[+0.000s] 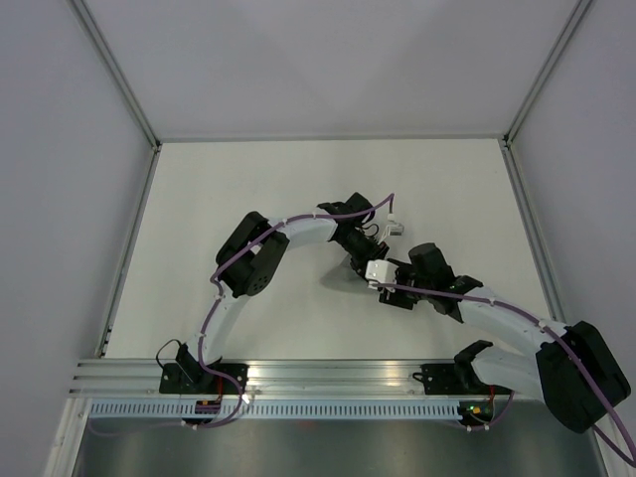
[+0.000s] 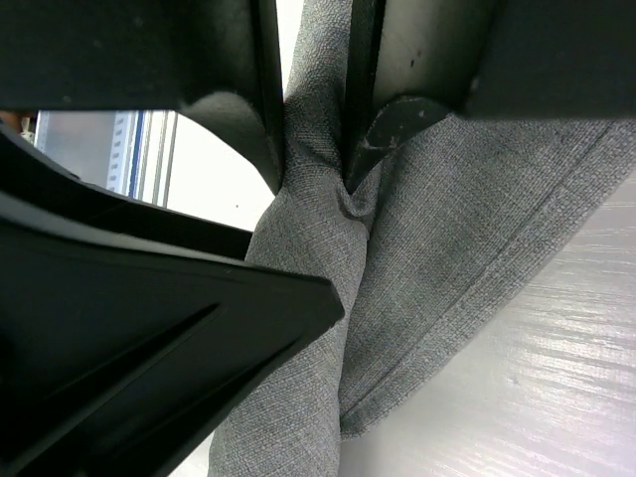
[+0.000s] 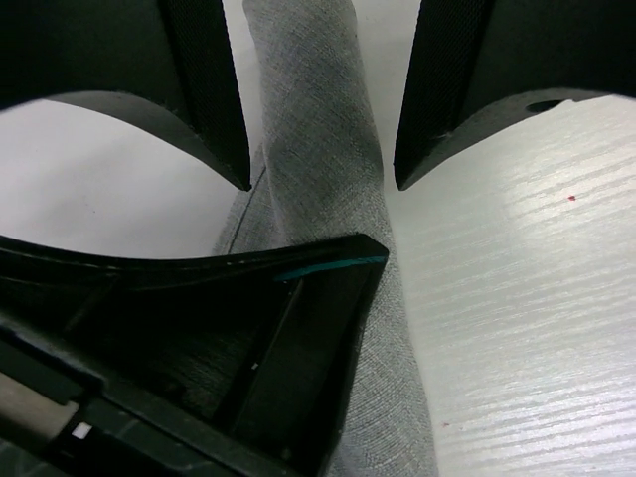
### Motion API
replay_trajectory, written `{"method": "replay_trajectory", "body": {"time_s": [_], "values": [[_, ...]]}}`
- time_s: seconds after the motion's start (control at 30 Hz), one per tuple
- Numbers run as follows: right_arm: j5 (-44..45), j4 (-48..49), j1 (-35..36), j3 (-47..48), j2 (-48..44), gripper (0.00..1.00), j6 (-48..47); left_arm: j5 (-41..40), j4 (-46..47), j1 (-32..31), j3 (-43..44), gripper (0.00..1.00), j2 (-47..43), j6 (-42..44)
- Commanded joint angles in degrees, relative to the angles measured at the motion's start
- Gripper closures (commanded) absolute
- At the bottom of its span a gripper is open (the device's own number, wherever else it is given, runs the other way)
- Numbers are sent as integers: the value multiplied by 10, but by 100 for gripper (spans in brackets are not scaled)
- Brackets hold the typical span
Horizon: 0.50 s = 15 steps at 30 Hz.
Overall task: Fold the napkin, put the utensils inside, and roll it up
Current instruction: Roll the napkin with the utensil
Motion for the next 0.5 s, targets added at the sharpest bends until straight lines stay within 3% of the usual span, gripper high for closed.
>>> {"method": "replay_trajectory", "body": {"time_s": [0.0,0.13,0.27,0.33,0.47], "values": [[26,33,12,-6,17,37,2,-63,-68,-6,-17,69,47,-6],[30,35,12,-10,28,44,-1,-63,-68,-7,-16,59,42,-5],[34,25,12,-10,23,64,-3,-68,-58,-5,-17,51,28,-6],[34,10,12,-7,23,67,-8,-70,-43,-3,-22,44,14,-13],[25,-21,12,7,28,70,-14,-80,-8,4,-26,42,-17,-32]]}}
